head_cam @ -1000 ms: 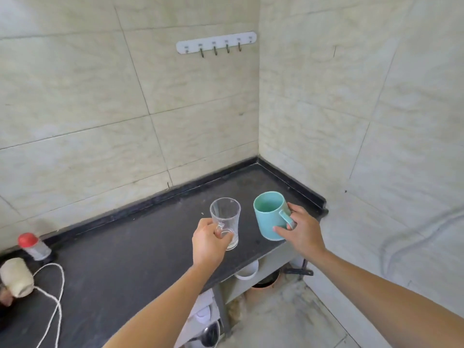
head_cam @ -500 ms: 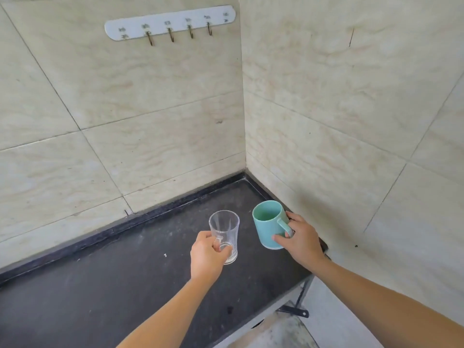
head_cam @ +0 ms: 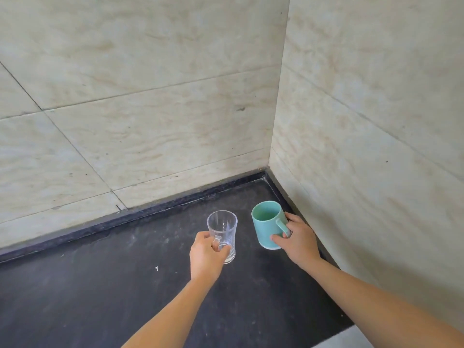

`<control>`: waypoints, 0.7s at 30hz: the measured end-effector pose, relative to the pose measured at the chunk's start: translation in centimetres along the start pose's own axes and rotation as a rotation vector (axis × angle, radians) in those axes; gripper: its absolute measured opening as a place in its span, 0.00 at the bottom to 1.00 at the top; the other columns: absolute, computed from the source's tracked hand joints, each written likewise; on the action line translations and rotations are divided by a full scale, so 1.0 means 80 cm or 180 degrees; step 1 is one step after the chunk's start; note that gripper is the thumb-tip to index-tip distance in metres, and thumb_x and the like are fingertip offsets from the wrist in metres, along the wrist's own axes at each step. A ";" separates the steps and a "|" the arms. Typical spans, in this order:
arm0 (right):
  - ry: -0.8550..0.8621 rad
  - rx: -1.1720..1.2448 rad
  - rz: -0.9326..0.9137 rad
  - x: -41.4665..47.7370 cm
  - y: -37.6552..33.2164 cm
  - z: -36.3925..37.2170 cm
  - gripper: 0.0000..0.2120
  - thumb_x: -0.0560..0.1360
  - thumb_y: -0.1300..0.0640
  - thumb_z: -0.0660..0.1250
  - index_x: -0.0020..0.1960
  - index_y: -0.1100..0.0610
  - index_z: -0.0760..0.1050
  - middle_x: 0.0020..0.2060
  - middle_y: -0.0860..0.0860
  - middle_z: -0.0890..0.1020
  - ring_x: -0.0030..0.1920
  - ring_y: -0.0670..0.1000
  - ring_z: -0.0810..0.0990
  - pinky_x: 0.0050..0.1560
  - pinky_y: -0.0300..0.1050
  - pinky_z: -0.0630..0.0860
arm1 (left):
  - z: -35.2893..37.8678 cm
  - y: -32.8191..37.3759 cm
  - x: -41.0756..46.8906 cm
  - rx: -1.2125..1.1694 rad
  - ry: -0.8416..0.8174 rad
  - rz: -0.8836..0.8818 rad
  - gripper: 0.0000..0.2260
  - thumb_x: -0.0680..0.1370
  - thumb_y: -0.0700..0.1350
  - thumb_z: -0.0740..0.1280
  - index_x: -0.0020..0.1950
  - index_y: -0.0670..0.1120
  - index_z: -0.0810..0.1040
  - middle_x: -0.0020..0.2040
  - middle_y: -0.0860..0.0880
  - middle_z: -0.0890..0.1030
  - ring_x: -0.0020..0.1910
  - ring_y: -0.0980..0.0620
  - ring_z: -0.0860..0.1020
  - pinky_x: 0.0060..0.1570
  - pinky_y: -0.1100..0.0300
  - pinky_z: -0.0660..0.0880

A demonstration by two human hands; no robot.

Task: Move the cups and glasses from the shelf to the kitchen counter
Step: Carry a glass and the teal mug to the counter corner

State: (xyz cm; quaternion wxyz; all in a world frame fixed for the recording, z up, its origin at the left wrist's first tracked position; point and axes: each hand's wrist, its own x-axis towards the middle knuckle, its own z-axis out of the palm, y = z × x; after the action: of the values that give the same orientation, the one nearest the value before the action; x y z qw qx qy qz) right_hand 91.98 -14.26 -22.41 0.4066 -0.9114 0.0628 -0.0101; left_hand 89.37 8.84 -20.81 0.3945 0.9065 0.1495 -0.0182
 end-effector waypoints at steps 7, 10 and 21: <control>0.0079 -0.0101 0.0150 0.107 0.011 0.061 0.22 0.67 0.53 0.75 0.59 0.58 0.77 0.64 0.49 0.74 0.51 0.46 0.74 0.51 0.35 0.71 | 0.053 -0.003 0.123 -0.0137 -0.0111 -0.0108 0.15 0.71 0.44 0.72 0.34 0.34 0.74 0.51 0.57 0.71 0.36 0.58 0.73 0.35 0.66 0.67; 0.0153 -0.0093 0.0185 0.144 0.018 0.081 0.21 0.67 0.54 0.76 0.57 0.59 0.78 0.64 0.50 0.74 0.52 0.46 0.74 0.50 0.35 0.71 | 0.078 -0.006 0.161 -0.0178 -0.0135 -0.0136 0.15 0.71 0.44 0.72 0.32 0.36 0.72 0.54 0.54 0.73 0.37 0.57 0.73 0.41 0.62 0.68; 0.0420 0.0019 0.0223 0.241 0.044 0.114 0.21 0.64 0.58 0.77 0.26 0.53 0.64 0.64 0.49 0.76 0.48 0.47 0.76 0.42 0.32 0.68 | 0.132 -0.007 0.256 -0.0222 0.0051 0.0033 0.19 0.71 0.44 0.73 0.27 0.41 0.67 0.60 0.48 0.75 0.42 0.53 0.74 0.42 0.62 0.67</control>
State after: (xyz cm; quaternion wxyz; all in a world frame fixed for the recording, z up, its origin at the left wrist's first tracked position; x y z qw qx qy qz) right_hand 111.33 -12.23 -31.75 0.4045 -0.9047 0.1212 -0.0562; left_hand 109.64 6.87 -31.56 0.4248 0.8930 0.1485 -0.0036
